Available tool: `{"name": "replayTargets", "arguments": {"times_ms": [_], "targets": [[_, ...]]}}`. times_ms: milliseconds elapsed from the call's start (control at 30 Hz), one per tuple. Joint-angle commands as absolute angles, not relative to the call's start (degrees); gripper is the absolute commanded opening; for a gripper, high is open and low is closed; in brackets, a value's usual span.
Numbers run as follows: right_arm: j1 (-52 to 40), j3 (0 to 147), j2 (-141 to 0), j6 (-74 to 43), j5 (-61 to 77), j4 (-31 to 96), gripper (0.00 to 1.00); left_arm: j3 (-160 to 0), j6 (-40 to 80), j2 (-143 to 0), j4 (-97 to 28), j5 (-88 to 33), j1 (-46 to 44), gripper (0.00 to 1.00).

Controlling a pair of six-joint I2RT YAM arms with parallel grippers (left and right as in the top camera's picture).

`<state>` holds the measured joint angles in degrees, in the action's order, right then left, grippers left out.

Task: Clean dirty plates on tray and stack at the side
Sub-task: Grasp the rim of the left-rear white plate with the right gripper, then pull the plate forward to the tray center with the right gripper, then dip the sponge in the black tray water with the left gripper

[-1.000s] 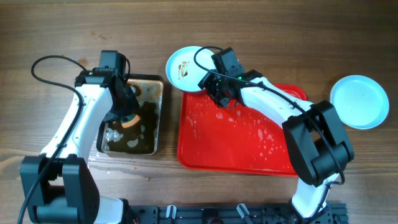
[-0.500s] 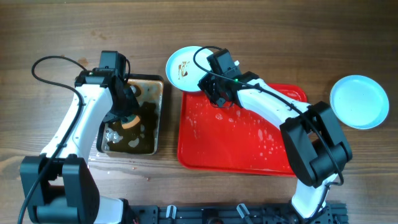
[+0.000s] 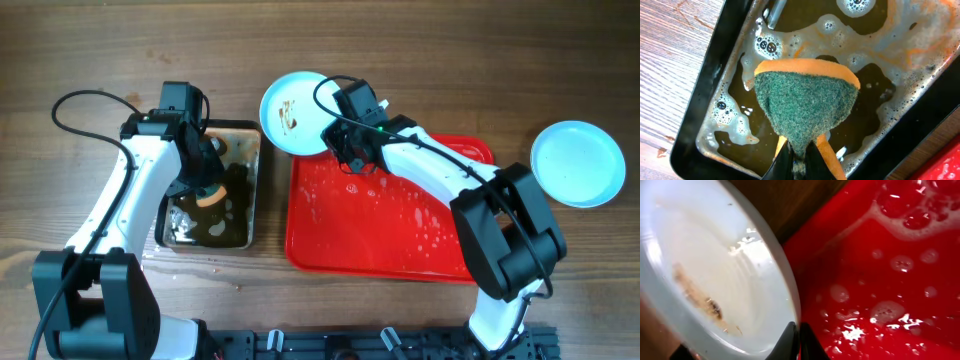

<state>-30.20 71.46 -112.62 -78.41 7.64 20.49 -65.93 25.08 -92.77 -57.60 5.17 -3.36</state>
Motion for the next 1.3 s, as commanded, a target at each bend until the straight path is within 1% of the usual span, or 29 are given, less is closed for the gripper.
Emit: {"name": "replayTargets", "arguments": {"times_ms": [0, 133, 333, 567, 667, 800, 867, 933, 1033, 1167, 1267], "targets": [[-30.4, 71.3, -113.1, -77.9, 6.7, 22.2, 0.04, -65.5, 24.2, -92.3, -57.5, 4.5, -3.1, 0.04], [-30.3, 71.3, -113.0, -70.8, 3.2, 26.9, 0.04, -65.5, 24.2, -92.3, -57.4, 4.5, -3.1, 0.04], [-29.5, 71.3, -110.1, -62.9, -6.3, 42.1, 0.04, -65.5, 24.1, -92.3, -57.4, 4.5, -3.1, 0.04], [-29.4, 71.3, -103.4, -58.7, -16.0, 57.2, 0.04, -65.5, 22.2, -92.3, -56.5, 4.5, -3.1, 0.04], [-29.4, 71.3, -100.6, -53.2, -17.8, 61.6, 0.04, -65.5, 22.1, -92.3, -55.7, 4.5, -3.1, 0.04], [-29.4, 71.2, -99.4, -49.1, -17.8, 68.7, 0.04, -64.7, 20.9, -93.2, -53.8, 4.5, -3.1, 0.04], [-29.4, 69.9, -99.4, -44.2, -14.9, 69.2, 0.04, -62.6, 19.9, -93.7, -51.2, 4.3, -3.2, 0.04], [-29.4, 67.6, -99.4, -43.5, -13.4, 69.1, 0.04, -59.8, 19.8, -94.3, -48.0, 4.1, -3.6, 0.04], [-29.4, 63.5, -99.4, -40.6, -9.7, 64.3, 0.05, -56.8, 19.7, -96.5, -44.0, 3.2, -4.9, 0.04], [-29.4, 58.3, -99.4, -39.8, -2.2, 57.0, 0.04, -56.4, 19.7, -99.4, -41.3, -1.9, -6.9, 0.04], [-29.4, 57.0, -99.4, -39.8, -0.8, 54.4, 0.04, -56.4, 19.7, -101.0, -39.0, -7.3, -8.2, 0.04]]}}
